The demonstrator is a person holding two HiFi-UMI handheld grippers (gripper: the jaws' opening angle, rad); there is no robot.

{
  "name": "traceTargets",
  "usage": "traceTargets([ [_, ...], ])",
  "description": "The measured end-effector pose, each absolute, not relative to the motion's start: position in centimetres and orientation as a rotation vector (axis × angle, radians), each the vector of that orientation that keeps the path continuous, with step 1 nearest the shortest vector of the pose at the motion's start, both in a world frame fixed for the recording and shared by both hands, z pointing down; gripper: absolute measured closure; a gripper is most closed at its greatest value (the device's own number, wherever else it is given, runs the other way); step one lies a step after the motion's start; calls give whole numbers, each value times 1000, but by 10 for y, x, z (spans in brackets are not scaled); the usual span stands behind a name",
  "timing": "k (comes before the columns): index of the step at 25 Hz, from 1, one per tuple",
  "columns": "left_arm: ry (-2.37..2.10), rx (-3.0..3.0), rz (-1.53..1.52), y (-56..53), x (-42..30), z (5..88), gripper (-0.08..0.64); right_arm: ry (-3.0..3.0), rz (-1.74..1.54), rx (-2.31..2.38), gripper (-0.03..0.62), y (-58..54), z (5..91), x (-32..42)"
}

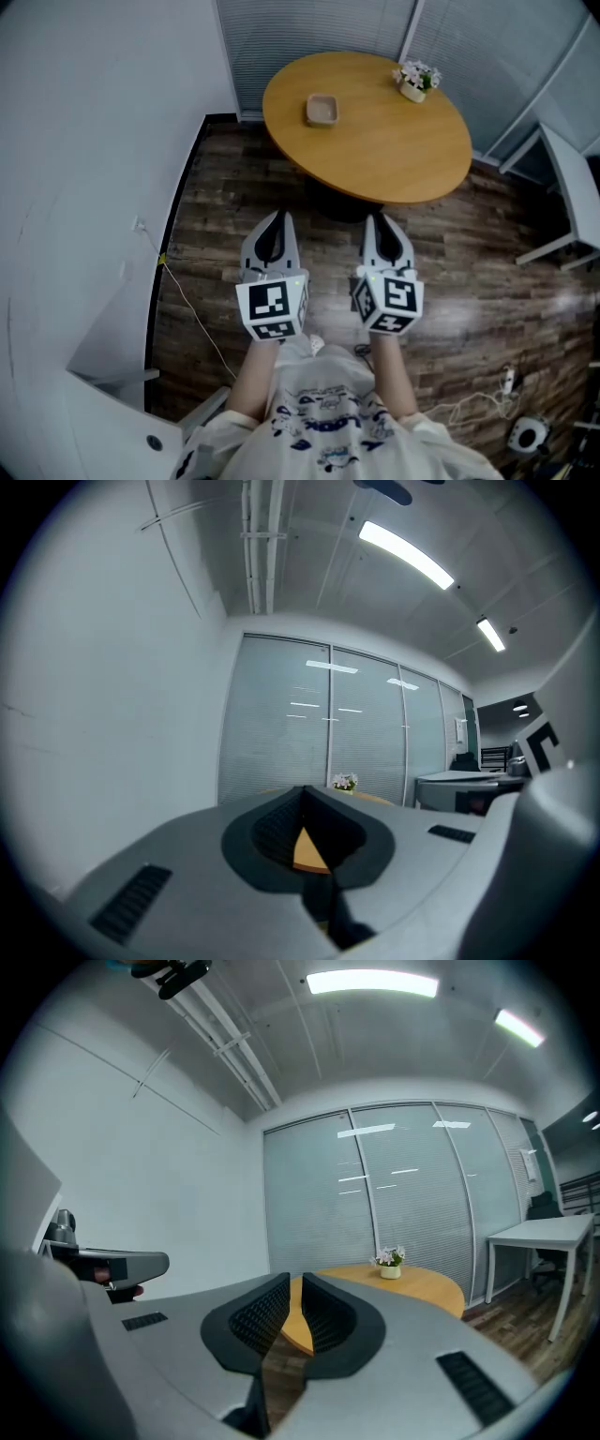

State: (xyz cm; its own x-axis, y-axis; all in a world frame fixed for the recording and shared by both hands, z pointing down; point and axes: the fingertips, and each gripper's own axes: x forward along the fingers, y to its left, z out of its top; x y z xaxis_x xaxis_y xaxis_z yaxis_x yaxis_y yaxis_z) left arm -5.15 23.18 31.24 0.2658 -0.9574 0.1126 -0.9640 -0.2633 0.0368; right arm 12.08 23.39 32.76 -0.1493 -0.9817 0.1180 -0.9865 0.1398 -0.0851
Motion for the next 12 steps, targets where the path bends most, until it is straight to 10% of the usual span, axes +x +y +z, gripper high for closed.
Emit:
traceTargets([
  [12,-1831,2400,122,167,-61,329,557,-2331,277,2013,563,168,346,111],
])
